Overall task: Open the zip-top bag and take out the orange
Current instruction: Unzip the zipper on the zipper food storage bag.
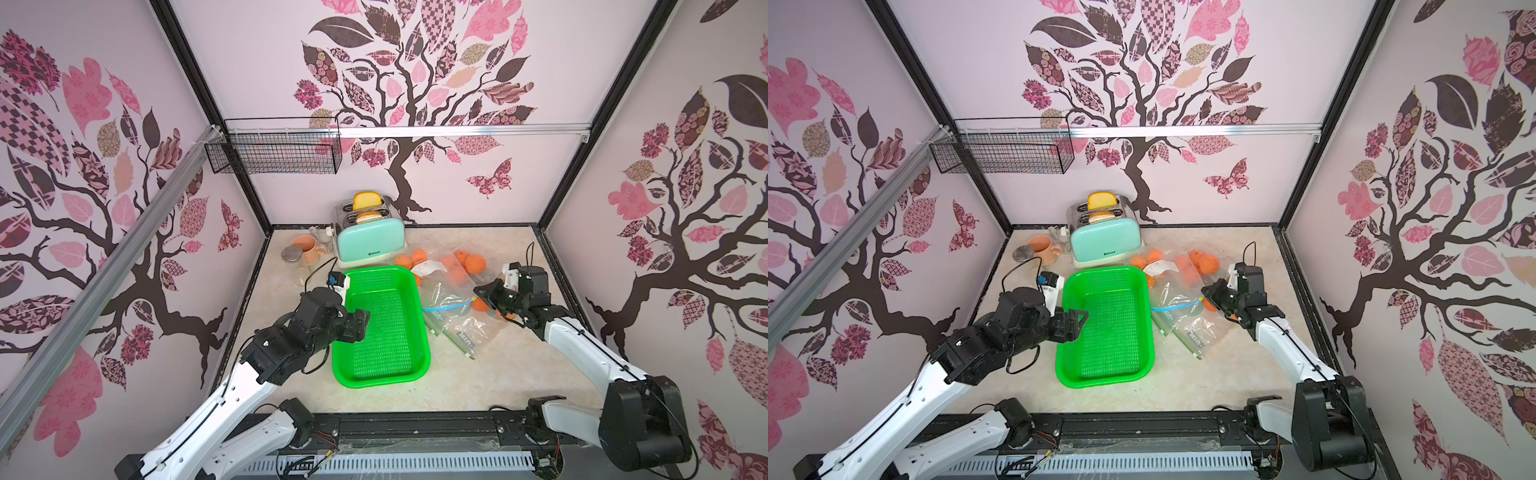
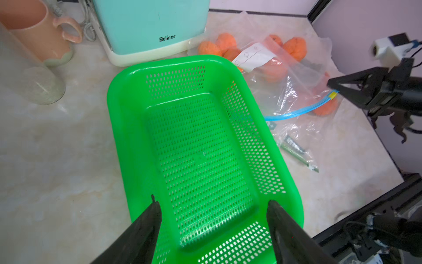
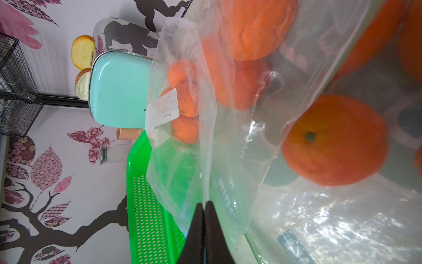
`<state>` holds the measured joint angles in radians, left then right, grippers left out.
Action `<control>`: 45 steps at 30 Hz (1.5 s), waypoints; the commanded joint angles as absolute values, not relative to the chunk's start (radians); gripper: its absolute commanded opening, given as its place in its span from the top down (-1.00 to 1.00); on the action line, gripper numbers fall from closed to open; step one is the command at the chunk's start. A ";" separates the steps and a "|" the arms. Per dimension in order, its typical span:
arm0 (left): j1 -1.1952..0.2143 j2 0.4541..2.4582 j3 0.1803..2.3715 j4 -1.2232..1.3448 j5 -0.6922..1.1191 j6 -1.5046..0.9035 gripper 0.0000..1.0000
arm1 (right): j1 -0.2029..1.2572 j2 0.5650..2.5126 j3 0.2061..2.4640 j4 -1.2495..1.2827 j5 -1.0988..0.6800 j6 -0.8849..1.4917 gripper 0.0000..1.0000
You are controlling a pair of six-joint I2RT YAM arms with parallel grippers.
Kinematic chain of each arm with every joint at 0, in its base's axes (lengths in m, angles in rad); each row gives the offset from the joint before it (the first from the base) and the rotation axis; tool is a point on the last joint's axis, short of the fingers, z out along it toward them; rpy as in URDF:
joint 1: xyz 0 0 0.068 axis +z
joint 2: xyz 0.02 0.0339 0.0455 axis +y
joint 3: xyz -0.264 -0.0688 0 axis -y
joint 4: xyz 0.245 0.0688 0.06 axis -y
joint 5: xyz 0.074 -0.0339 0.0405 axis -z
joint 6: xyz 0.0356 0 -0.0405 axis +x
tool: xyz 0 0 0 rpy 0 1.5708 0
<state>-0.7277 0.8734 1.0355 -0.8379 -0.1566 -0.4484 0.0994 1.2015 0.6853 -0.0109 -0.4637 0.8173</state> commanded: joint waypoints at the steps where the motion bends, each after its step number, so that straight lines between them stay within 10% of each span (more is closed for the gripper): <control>1: -0.820 0.947 1.089 -0.713 -0.204 -0.477 -0.50 | 0.098 1.157 0.677 0.011 -0.471 0.881 1.00; 16: -1.040 1.207 0.888 0.044 -0.257 0.219 -0.60 | 0.097 1.117 0.627 0.051 -0.476 1.172 1.00; 45: -1.010 1.770 1.100 0.521 -0.014 0.497 -0.38 | 0.097 1.054 0.600 0.105 -0.529 1.297 1.00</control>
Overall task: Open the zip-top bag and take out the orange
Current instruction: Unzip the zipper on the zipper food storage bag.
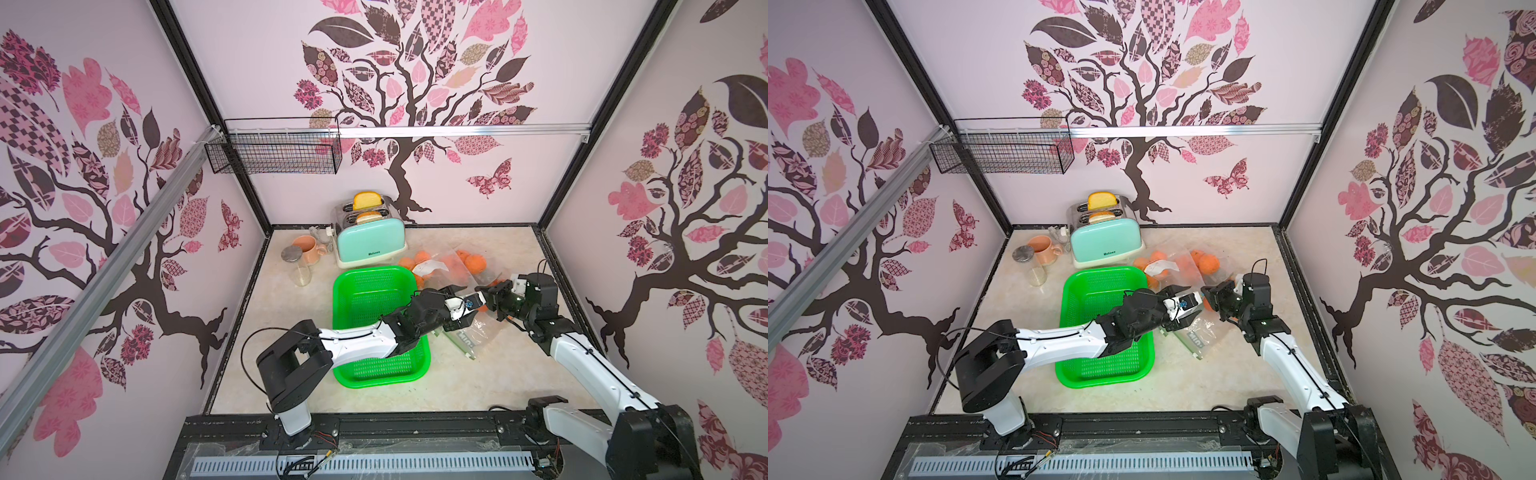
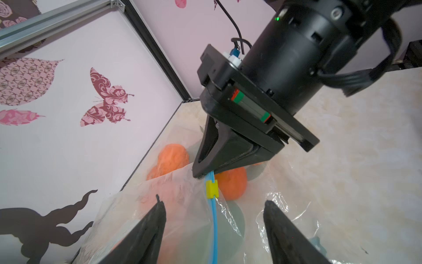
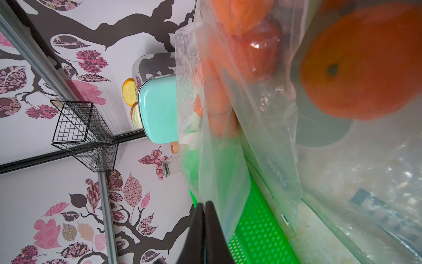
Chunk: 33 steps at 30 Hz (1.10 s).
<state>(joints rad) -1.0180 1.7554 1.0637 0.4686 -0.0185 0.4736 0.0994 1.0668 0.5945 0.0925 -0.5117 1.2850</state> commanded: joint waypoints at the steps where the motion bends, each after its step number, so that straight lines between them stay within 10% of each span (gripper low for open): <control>1: -1.008 1.780 1.105 0.525 -0.014 0.495 -0.37 | 0.097 1.055 0.600 0.105 -0.528 1.296 1.00; 33: -0.990 1.911 1.150 0.581 -0.114 0.600 0.93 | 0.097 1.075 0.607 0.109 -0.527 1.282 1.00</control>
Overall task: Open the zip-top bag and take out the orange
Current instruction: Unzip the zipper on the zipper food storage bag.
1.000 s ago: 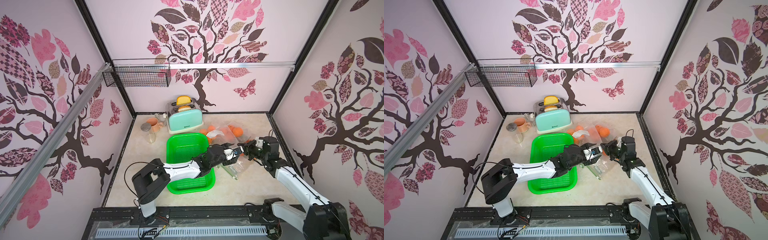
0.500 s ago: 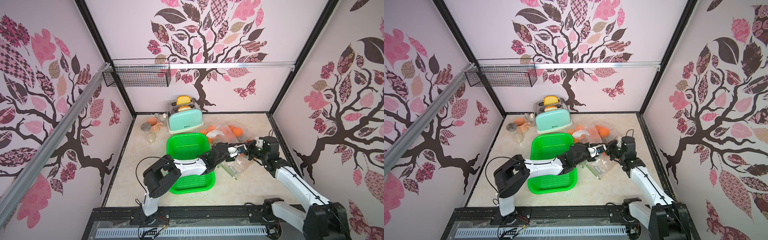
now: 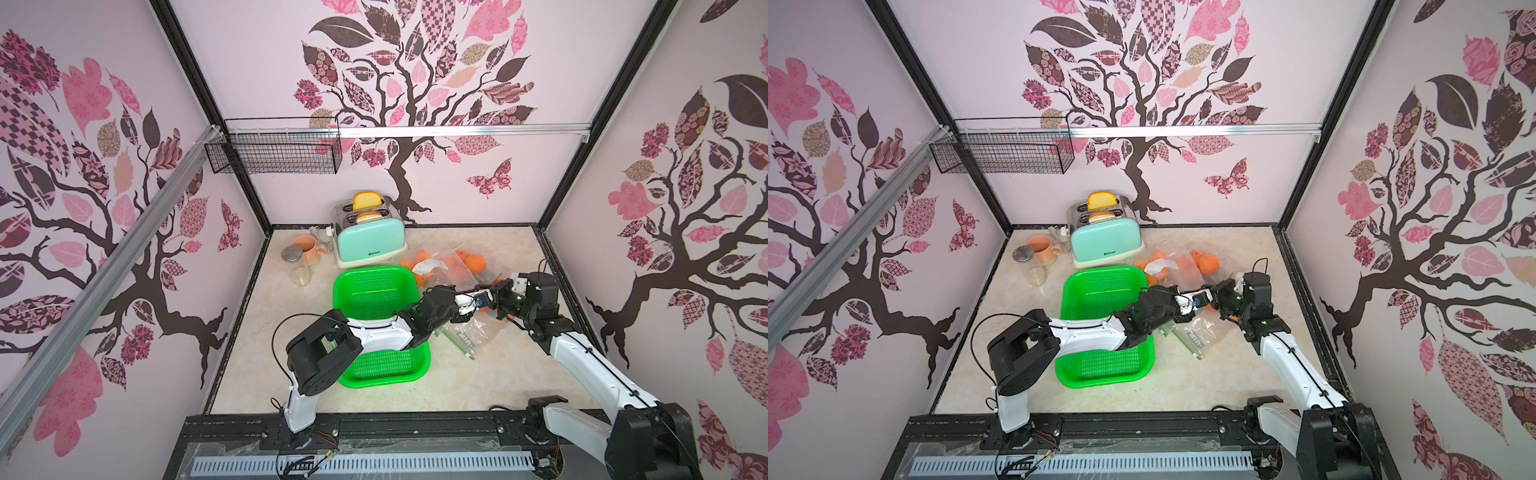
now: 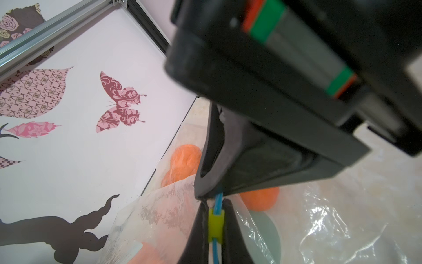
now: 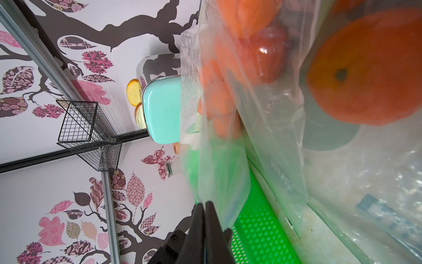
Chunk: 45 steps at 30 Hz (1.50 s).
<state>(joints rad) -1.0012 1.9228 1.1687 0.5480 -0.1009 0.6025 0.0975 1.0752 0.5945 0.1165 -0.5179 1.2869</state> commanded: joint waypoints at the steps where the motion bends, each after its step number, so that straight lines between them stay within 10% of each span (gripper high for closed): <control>1: -0.990 1.908 1.147 0.581 -0.113 0.602 0.98 | 0.095 1.075 0.609 0.109 -0.523 1.284 1.00; 45: -1.005 1.591 0.929 0.401 -0.351 0.379 1.00 | -0.016 1.027 0.789 0.124 -0.300 1.302 1.00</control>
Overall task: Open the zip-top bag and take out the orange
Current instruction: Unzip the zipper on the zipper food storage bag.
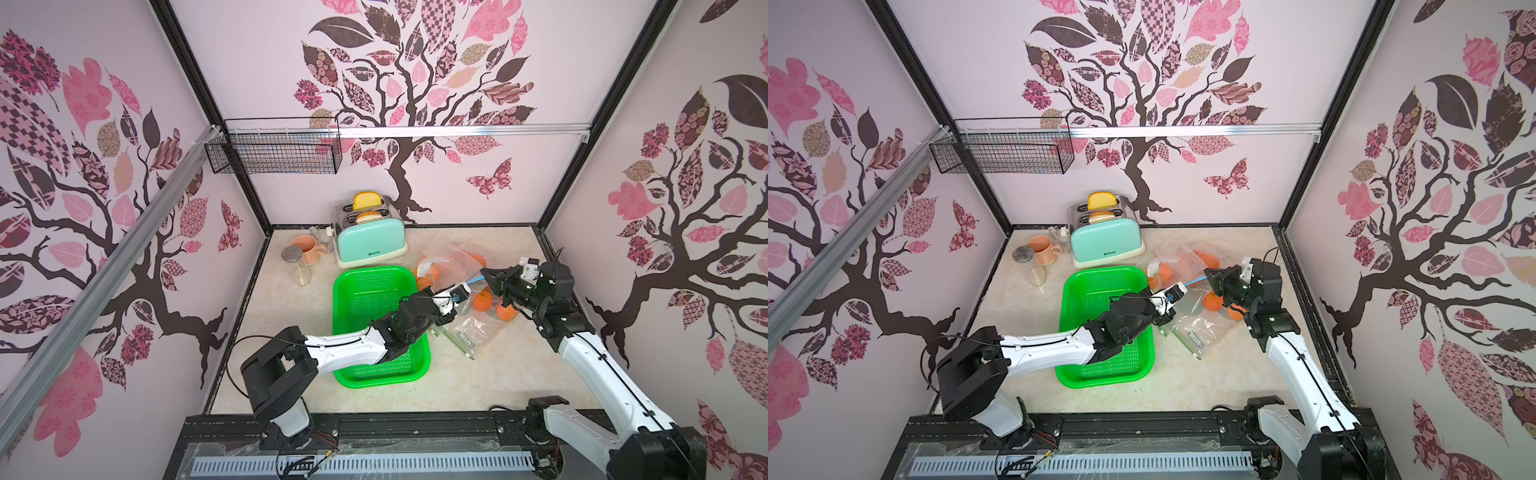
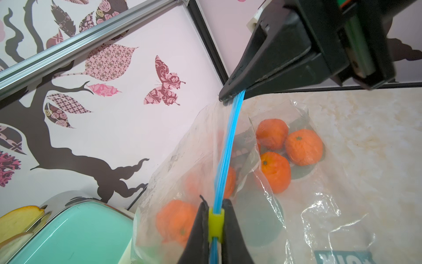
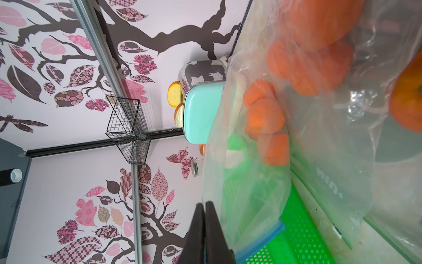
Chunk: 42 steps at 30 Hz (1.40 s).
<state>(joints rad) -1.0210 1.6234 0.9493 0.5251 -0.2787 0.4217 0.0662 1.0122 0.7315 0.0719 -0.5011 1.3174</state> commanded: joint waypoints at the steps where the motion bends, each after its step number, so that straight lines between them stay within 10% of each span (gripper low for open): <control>1: -1.005 1.585 0.938 0.379 -0.349 0.371 1.00 | -0.023 1.033 0.797 0.127 -0.296 1.301 1.00; 42: -1.014 1.251 0.859 -0.191 -0.298 0.115 1.00 | -0.069 1.072 0.827 0.107 -0.324 1.231 1.00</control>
<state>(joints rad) -1.0153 1.2778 0.8917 -0.0742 -0.2653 0.1417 -0.0090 1.0744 0.8013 0.0559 -0.4740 1.2491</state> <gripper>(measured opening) 0.083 0.052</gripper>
